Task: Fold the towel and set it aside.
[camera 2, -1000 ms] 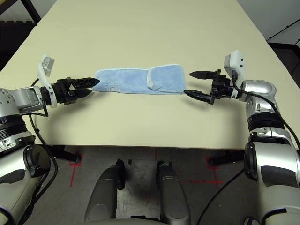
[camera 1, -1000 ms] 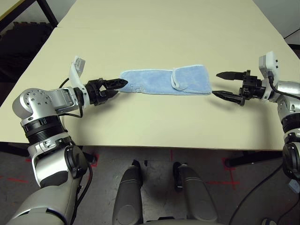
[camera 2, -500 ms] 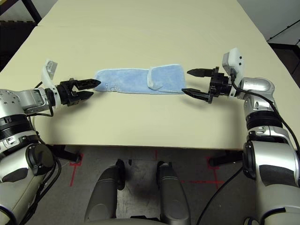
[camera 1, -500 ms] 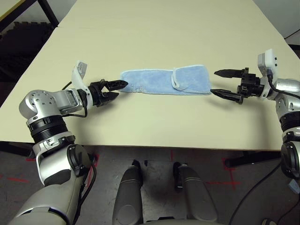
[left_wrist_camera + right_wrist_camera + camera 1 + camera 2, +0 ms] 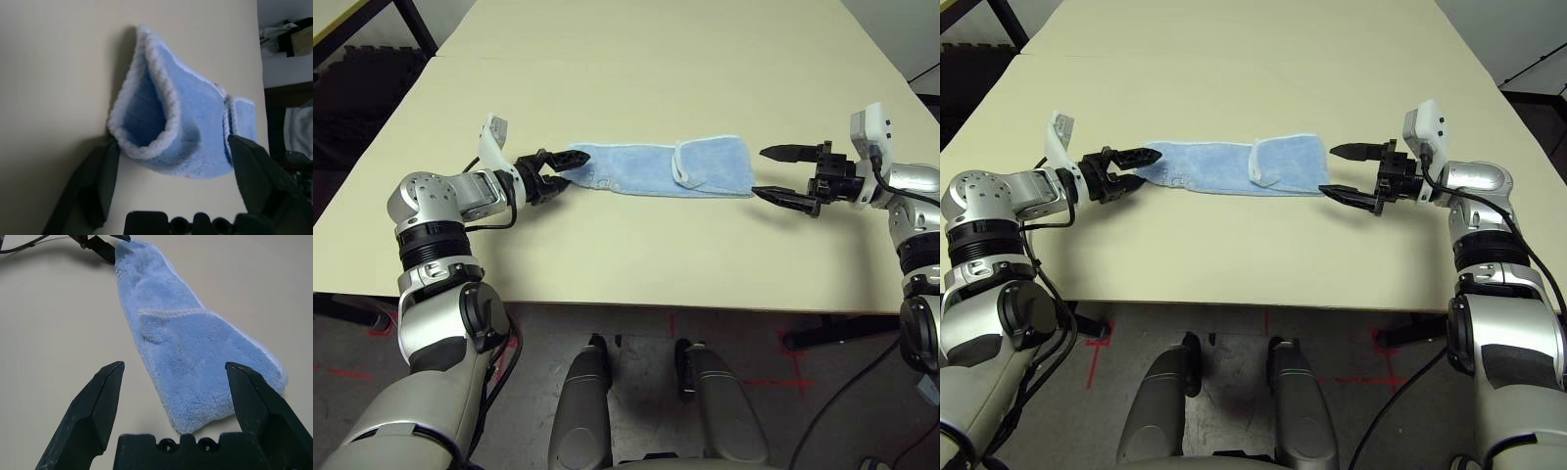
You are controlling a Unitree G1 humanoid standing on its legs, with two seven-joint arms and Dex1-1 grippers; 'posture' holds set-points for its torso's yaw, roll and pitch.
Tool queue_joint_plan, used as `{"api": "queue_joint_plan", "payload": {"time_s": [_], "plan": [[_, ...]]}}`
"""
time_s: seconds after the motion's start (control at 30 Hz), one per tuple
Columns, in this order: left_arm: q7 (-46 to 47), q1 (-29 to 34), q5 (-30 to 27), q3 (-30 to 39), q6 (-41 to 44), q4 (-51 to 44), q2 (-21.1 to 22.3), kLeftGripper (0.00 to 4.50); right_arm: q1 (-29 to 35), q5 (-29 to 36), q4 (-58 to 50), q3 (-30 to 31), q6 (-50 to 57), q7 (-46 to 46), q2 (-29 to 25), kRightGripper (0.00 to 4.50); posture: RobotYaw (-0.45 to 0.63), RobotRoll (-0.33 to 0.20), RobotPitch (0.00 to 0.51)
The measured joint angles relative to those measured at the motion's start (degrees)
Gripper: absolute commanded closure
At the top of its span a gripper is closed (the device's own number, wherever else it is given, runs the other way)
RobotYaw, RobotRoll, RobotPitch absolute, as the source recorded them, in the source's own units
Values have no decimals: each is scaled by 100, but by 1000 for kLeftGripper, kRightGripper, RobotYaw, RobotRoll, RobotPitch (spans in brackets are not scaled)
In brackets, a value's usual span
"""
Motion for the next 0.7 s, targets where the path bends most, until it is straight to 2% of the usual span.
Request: {"api": "queue_joint_plan", "payload": {"time_s": [0.3,0.53,0.7], "plan": [[-1,3,-1,-89,-124,129,170,4390,0,-4,0,10,-12,-20,2,0,18,0,207],[-1,183,-33,-78,-41,44,472,4452,0,-10,0,22,-18,-54,51,0,25,0,206],[-2,588,-165,93,440,-593,698,4452,-9,-16,1,31,-26,-82,83,0,38,0,204]]}}
